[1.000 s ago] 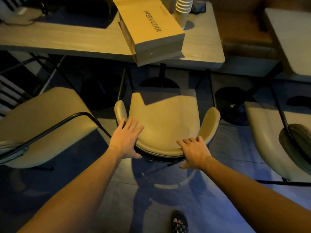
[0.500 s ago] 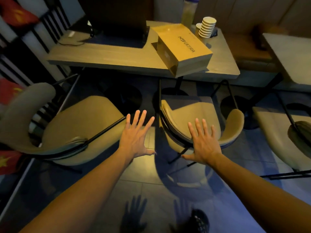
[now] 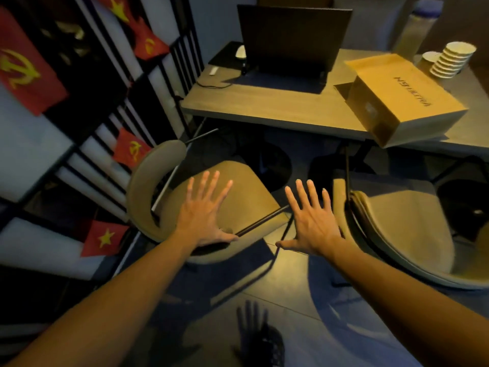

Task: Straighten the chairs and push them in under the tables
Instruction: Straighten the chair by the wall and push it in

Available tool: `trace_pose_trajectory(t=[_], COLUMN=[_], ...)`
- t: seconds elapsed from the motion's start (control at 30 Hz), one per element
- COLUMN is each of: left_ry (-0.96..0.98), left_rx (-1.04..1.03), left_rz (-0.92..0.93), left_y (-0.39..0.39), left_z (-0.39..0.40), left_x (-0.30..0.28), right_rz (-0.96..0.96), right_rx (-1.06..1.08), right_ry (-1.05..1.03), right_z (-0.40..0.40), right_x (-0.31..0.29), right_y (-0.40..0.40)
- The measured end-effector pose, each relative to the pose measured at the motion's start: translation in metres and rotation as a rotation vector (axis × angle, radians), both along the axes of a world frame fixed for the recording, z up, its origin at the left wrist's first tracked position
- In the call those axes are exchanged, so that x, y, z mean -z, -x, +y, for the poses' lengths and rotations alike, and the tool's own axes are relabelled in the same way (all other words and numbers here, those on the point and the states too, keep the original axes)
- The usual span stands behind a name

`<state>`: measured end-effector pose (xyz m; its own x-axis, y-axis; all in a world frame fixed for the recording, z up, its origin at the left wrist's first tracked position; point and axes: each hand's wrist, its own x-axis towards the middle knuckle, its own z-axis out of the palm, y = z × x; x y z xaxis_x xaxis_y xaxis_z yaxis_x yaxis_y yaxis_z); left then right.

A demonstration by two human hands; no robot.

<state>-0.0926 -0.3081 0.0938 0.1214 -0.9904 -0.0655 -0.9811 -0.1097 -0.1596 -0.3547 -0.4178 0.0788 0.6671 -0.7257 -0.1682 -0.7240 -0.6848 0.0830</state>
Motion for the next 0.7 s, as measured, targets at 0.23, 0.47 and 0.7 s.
trace_pose_trajectory(t=[0.23, 0.47, 0.7], left_ry=[-0.093, -0.267, -0.523], left_rx=[0.006, 0.158, 0.332], left_rz=[-0.027, 0.016, -0.129], left_y=[-0.107, -0.203, -0.285], left_z=[0.021, 0.047, 0.053], left_x=[0.031, 0.079, 0.107], right_rz=[0.016, 0.161, 0.227], right_rx=[-0.107, -0.088, -0.049], right_ry=[-0.124, -0.23, -0.344], right_z=[0.023, 0.061, 0.099], right_x=[0.037, 0.073, 0.108], right_y=[-0.107, -0.195, -0.268])
